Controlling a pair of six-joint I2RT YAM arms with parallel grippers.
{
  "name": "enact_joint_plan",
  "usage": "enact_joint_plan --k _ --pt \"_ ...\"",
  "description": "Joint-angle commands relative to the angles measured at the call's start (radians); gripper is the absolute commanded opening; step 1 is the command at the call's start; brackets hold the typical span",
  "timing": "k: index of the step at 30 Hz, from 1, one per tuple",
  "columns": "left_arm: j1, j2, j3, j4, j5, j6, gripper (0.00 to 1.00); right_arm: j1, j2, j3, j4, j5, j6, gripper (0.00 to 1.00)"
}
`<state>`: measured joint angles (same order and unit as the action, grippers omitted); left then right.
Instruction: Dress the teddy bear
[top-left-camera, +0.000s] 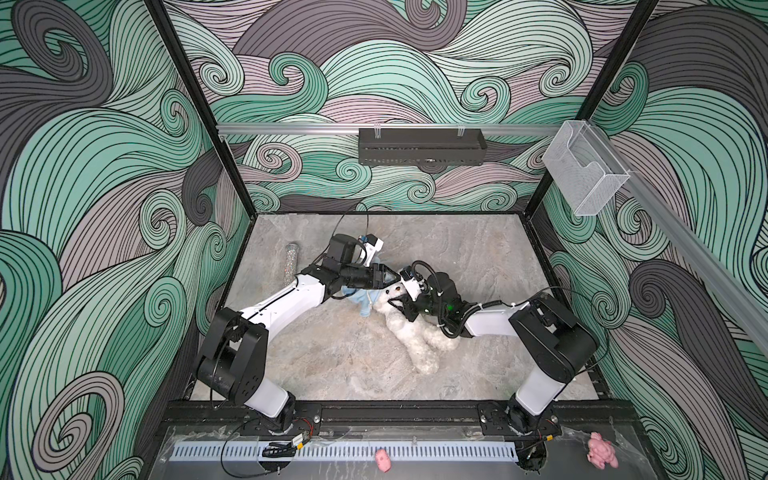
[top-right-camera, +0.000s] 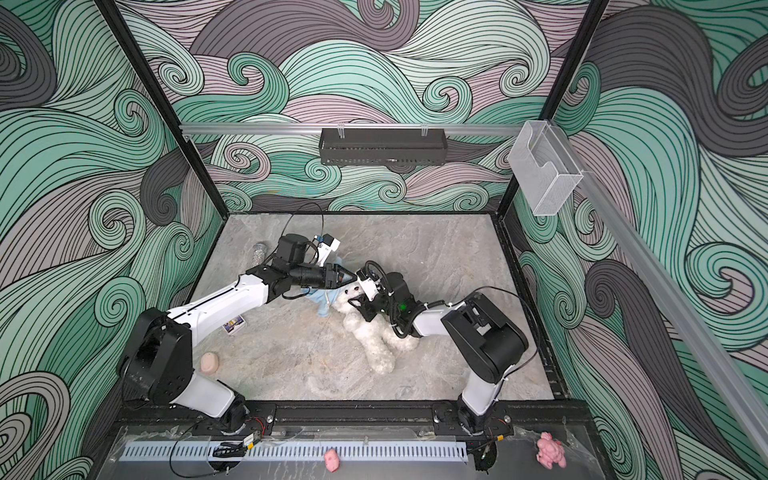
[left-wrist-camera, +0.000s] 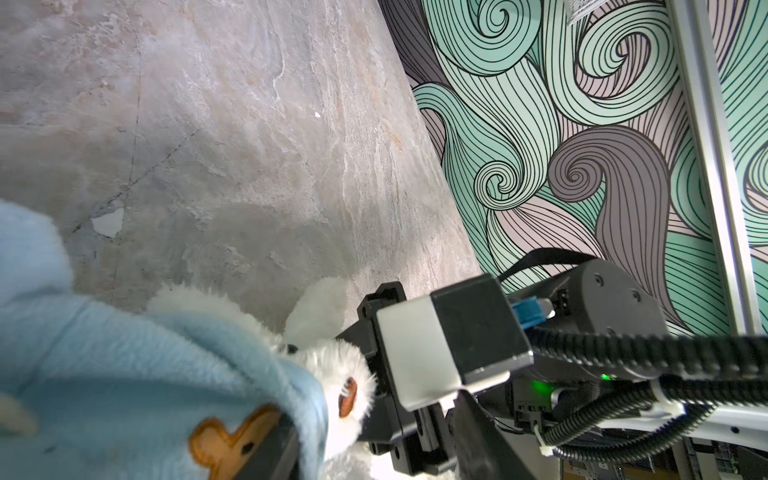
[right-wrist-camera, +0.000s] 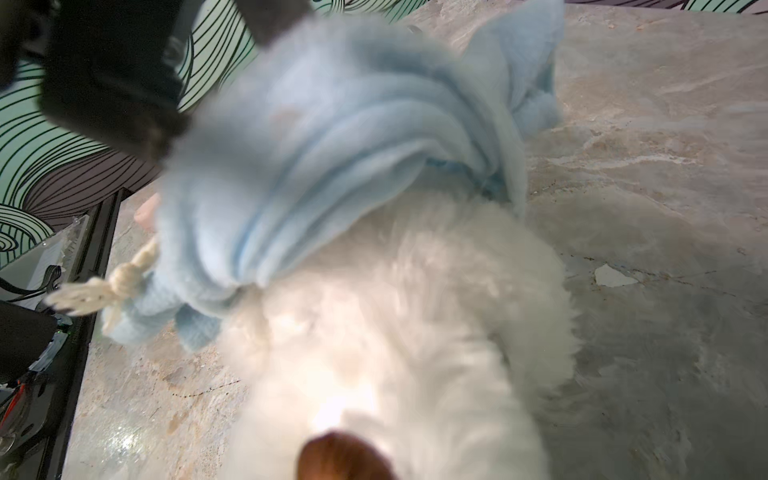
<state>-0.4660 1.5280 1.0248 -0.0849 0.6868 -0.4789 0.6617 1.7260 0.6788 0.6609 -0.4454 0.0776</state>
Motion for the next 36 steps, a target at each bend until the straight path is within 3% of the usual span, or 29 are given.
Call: enact_joint_plan --k 1,8,14,19,25,31,36 --pt "0.007 0.032 -0.003 -0.031 -0.046 0.022 0.47 0.005 -0.004 0.003 -0.010 -0.020 -0.028 0.20" --pt "-0.001 0.073 -0.007 0.050 0.029 -0.020 0.17 0.009 0.034 0.018 0.030 -0.011 0.020 0.24" --pt "-0.002 0.075 -0.023 0.149 0.139 -0.058 0.00 0.007 0.058 0.003 0.149 -0.031 0.032 0.30" --pt "-0.008 0.085 -0.037 0.250 0.251 -0.125 0.00 -0.003 0.085 -0.006 0.219 -0.074 0.025 0.33" --pt "-0.020 0.165 -0.007 0.150 0.267 -0.085 0.03 -0.004 0.105 -0.013 0.295 -0.090 0.059 0.36" --pt "-0.040 0.185 -0.005 0.136 0.269 -0.074 0.22 -0.006 0.118 -0.013 0.345 -0.077 0.091 0.38" --pt "-0.029 0.142 0.012 0.074 0.172 -0.039 0.44 -0.007 0.121 -0.020 0.365 -0.081 0.076 0.38"
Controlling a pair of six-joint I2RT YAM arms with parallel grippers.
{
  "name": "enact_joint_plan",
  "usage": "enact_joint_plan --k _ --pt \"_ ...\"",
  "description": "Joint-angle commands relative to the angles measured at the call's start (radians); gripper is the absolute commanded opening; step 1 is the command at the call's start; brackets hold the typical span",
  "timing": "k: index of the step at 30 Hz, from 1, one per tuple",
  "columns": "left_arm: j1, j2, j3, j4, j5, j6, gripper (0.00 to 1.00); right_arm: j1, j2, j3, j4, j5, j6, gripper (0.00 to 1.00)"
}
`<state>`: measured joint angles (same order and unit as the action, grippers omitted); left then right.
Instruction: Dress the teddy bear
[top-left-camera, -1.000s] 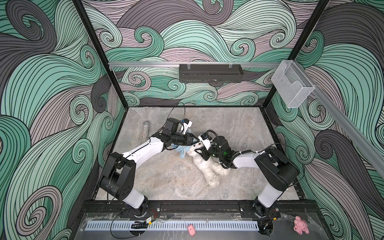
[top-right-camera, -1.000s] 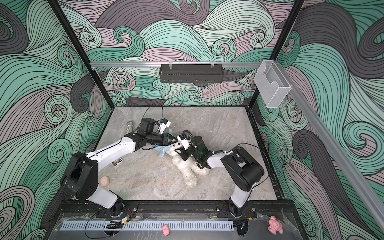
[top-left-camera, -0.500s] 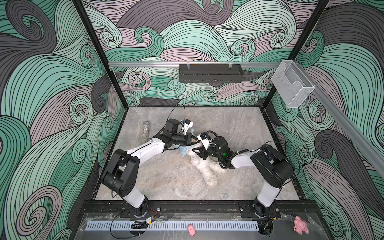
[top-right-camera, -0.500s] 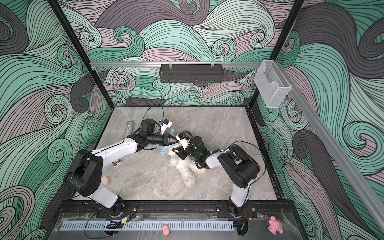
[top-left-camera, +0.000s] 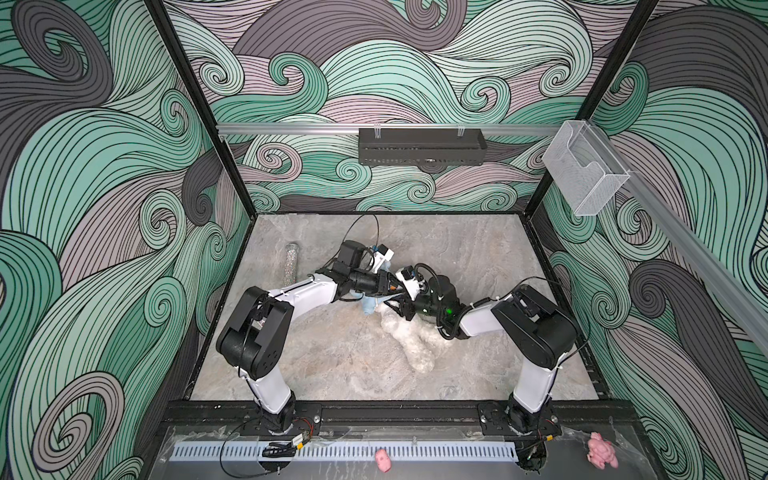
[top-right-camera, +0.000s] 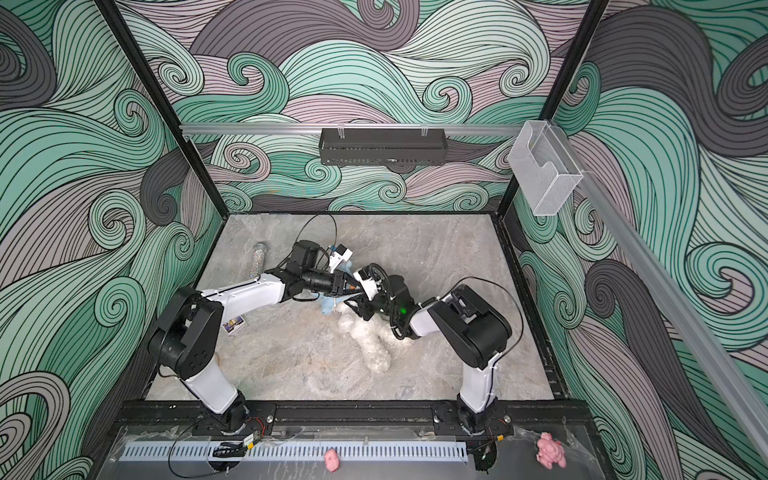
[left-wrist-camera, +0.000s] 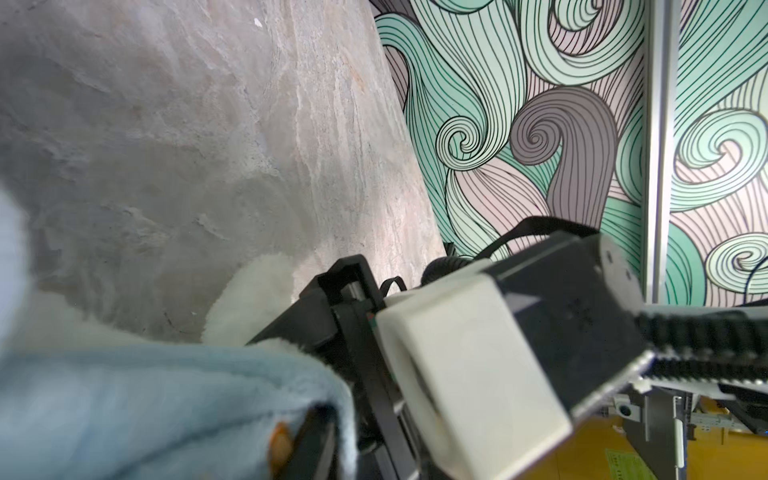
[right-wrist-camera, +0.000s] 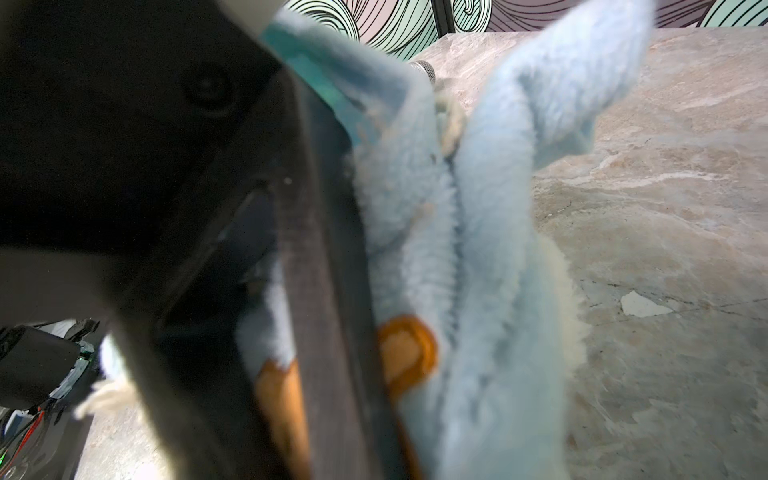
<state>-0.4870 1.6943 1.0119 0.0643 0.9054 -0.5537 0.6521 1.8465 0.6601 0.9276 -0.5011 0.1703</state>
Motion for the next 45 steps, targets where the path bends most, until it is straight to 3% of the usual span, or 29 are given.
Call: enact_joint_plan --k 1,12,30,34,37,42,45 --pt "-0.006 -0.030 0.029 -0.086 -0.058 0.041 0.47 0.004 -0.001 -0.006 0.099 -0.023 -0.024 0.38" --pt "0.001 -0.131 0.050 -0.188 -0.201 0.116 0.67 0.002 -0.005 -0.050 0.082 -0.029 -0.091 0.37" --pt "0.007 -0.215 0.062 -0.304 -0.340 0.203 0.74 0.003 -0.002 -0.050 0.079 -0.010 -0.093 0.32" --pt "0.007 -0.186 0.059 -0.305 -0.345 0.194 0.66 0.008 -0.022 -0.027 -0.025 0.019 -0.127 0.31" --pt "0.009 -0.154 0.053 -0.302 -0.369 0.183 0.55 0.010 -0.029 -0.038 -0.024 0.020 -0.128 0.31" --pt "0.010 -0.109 0.050 -0.266 -0.392 0.169 0.27 0.010 -0.036 -0.055 -0.029 0.035 -0.117 0.31" --pt "0.010 -0.100 0.060 -0.256 -0.360 0.166 0.14 0.011 -0.070 -0.046 -0.121 0.071 -0.139 0.34"
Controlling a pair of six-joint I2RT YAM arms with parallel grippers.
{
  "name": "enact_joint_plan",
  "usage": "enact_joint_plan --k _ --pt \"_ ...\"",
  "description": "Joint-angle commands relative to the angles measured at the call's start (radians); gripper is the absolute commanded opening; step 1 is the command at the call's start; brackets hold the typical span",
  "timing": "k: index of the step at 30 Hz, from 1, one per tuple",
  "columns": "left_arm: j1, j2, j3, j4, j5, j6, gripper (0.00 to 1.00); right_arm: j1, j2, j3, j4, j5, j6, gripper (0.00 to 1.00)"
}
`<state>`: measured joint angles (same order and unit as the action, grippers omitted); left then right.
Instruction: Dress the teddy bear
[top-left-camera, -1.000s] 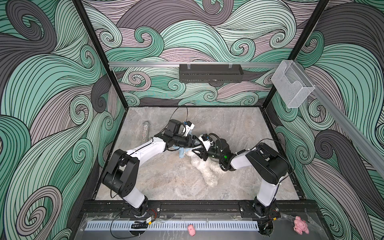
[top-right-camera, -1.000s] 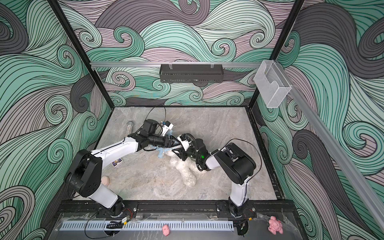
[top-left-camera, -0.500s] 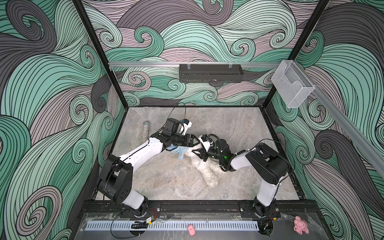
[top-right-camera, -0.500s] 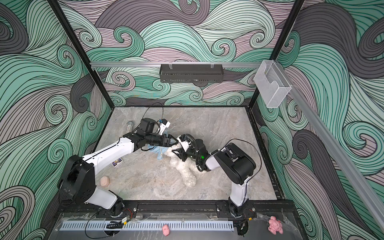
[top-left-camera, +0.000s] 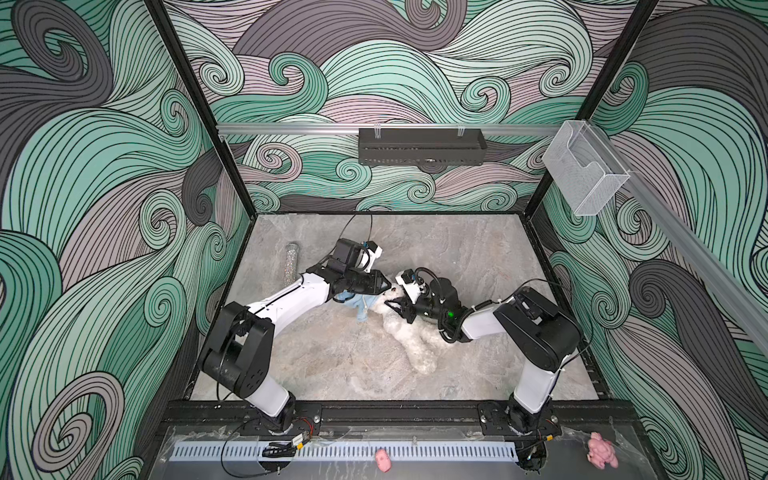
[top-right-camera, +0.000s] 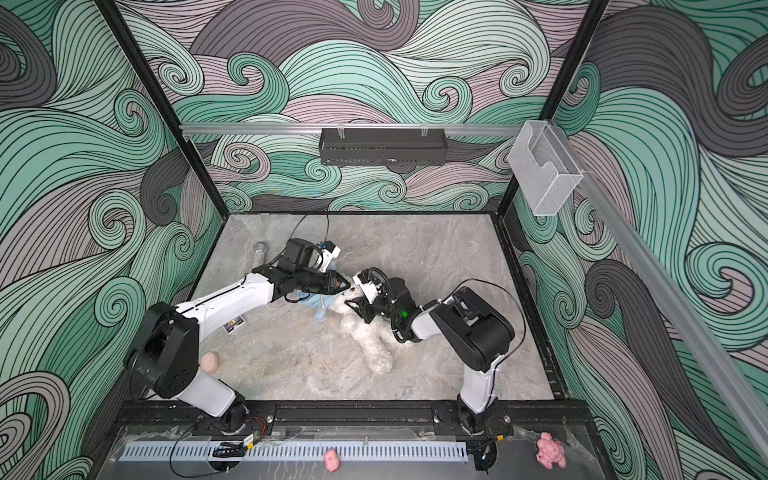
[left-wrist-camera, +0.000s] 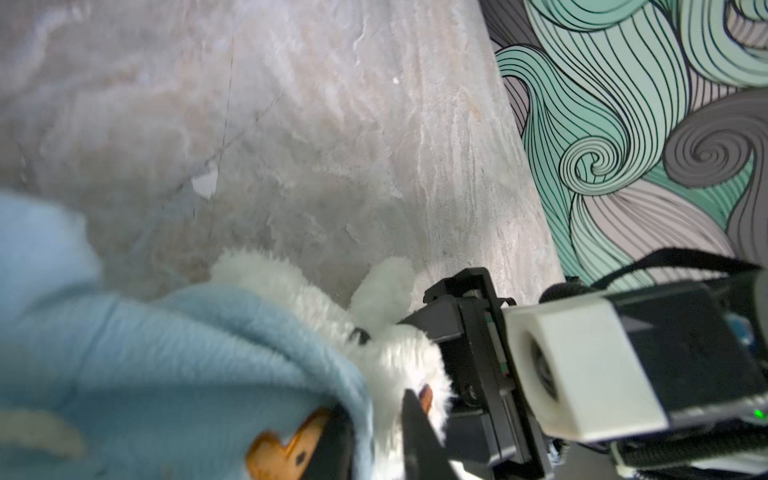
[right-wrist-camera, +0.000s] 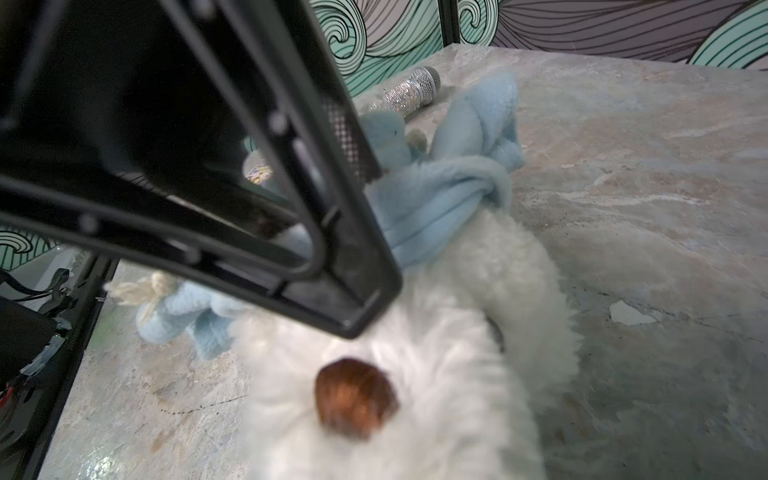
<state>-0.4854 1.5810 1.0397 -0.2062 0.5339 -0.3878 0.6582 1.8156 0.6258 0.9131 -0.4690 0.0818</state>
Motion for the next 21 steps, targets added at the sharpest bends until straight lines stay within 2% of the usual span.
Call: enact_joint_plan --k 1,3,7,9,10,11,16,21 --pt "0.010 0.009 0.030 0.021 0.023 0.002 0.11 0.005 -0.051 -0.005 -0.156 0.054 -0.064 0.36" --pt "0.010 -0.013 0.021 0.035 0.037 0.007 0.09 0.007 -0.082 0.018 -0.293 0.078 -0.098 0.42" --pt "0.017 -0.040 0.004 0.037 0.029 0.012 0.04 0.008 -0.130 0.039 -0.421 0.095 -0.124 0.56" --pt "0.021 -0.034 -0.002 0.031 0.028 0.017 0.03 0.008 -0.165 0.060 -0.517 0.108 -0.135 0.66" --pt "0.024 -0.028 -0.006 0.030 0.029 0.019 0.02 0.008 -0.183 0.078 -0.578 0.122 -0.137 0.77" --pt "0.026 -0.022 -0.010 0.031 0.030 0.018 0.02 0.008 -0.199 0.097 -0.640 0.138 -0.138 0.82" --pt "0.033 -0.011 -0.024 0.056 0.036 0.008 0.00 0.008 -0.273 0.148 -0.842 0.224 -0.126 0.91" --pt "0.037 -0.007 -0.024 0.058 0.043 0.011 0.00 0.008 -0.327 0.169 -0.963 0.214 -0.094 0.94"
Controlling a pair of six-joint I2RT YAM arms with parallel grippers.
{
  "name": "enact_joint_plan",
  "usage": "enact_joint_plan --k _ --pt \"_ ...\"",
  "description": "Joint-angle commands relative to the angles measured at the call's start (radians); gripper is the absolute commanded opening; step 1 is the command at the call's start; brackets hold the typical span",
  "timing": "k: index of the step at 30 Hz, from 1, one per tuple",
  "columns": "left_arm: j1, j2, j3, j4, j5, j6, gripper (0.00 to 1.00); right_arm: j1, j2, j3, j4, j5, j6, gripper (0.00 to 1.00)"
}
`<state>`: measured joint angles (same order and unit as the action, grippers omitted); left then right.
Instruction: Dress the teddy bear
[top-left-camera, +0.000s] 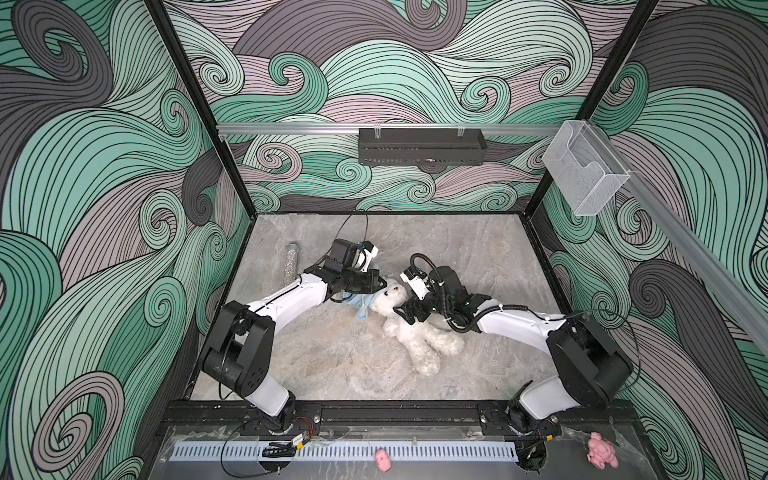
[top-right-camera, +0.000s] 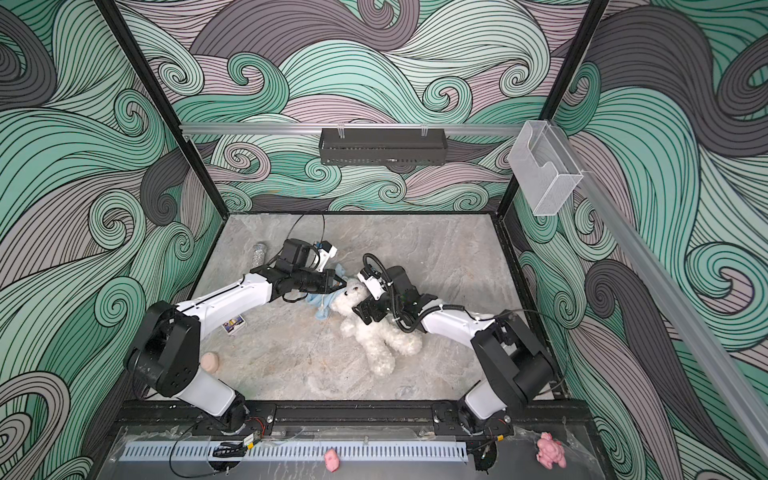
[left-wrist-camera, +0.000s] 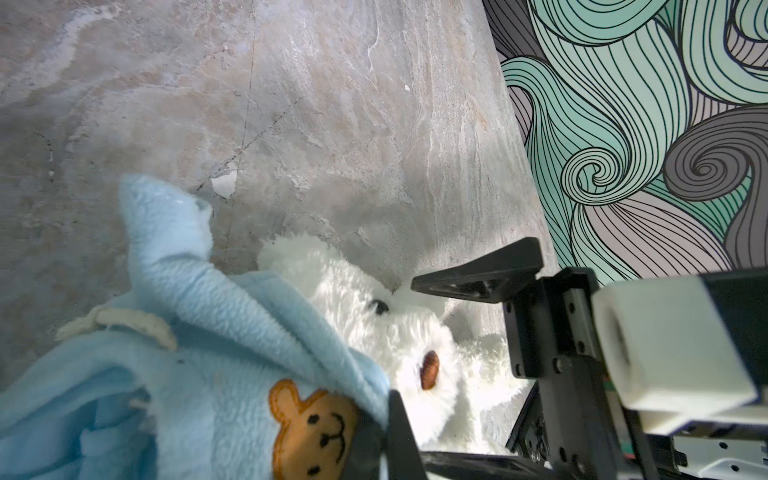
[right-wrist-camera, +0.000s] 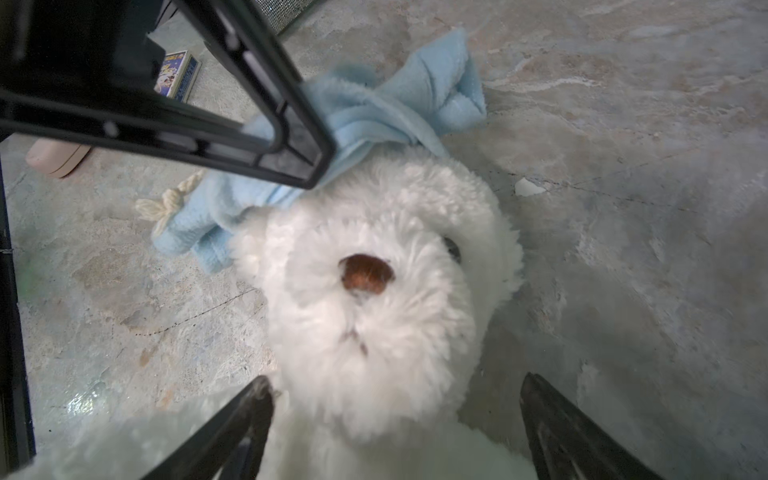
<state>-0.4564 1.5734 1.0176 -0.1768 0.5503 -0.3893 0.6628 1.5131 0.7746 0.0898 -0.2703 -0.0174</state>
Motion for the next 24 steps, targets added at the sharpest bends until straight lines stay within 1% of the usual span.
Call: enact_joint_plan --k 1,4,5,6,7,9,10,12,14,16,18,20,24 --pt "0.008 0.002 -0.002 0.029 0.028 0.012 0.00 0.003 -0.024 0.019 -0.133 0.000 0.021 0.95" --pt "0.009 0.002 -0.007 0.033 0.029 0.013 0.00 0.011 0.022 0.020 -0.053 -0.047 0.064 0.95" --pt "0.010 0.004 -0.007 0.035 0.031 0.012 0.00 0.017 0.053 0.029 -0.014 -0.055 0.078 0.94" --pt "0.009 0.005 -0.007 0.034 0.034 0.012 0.00 0.020 0.083 0.041 0.019 -0.060 0.087 0.90" --pt "0.010 0.004 -0.007 0.032 0.037 0.012 0.00 0.024 0.120 0.056 0.055 -0.067 0.090 0.84" --pt "0.011 0.000 -0.007 0.024 0.041 0.008 0.00 0.026 0.179 0.083 0.111 -0.078 0.083 0.62" --pt "0.014 -0.007 -0.005 0.017 0.046 0.004 0.00 0.027 0.194 0.090 0.133 -0.086 0.066 0.49" --pt "0.031 -0.022 -0.007 0.003 0.076 -0.017 0.00 0.025 0.185 0.084 0.140 -0.095 -0.004 0.35" --pt "0.059 -0.046 -0.016 -0.001 0.134 -0.046 0.00 0.025 0.152 0.063 0.125 -0.116 -0.100 0.27" --pt "0.075 -0.070 -0.034 0.012 0.171 -0.069 0.00 0.025 0.118 0.052 0.079 -0.150 -0.177 0.21" --pt "0.081 -0.085 -0.042 0.006 0.190 -0.072 0.00 0.023 0.090 0.039 0.058 -0.174 -0.215 0.18" --pt "0.082 -0.081 -0.039 -0.021 0.198 -0.052 0.00 0.013 0.055 0.004 0.096 -0.203 -0.220 0.16" --pt "0.083 -0.060 -0.033 -0.041 0.210 -0.034 0.00 -0.006 0.008 -0.064 0.239 -0.265 -0.181 0.15"
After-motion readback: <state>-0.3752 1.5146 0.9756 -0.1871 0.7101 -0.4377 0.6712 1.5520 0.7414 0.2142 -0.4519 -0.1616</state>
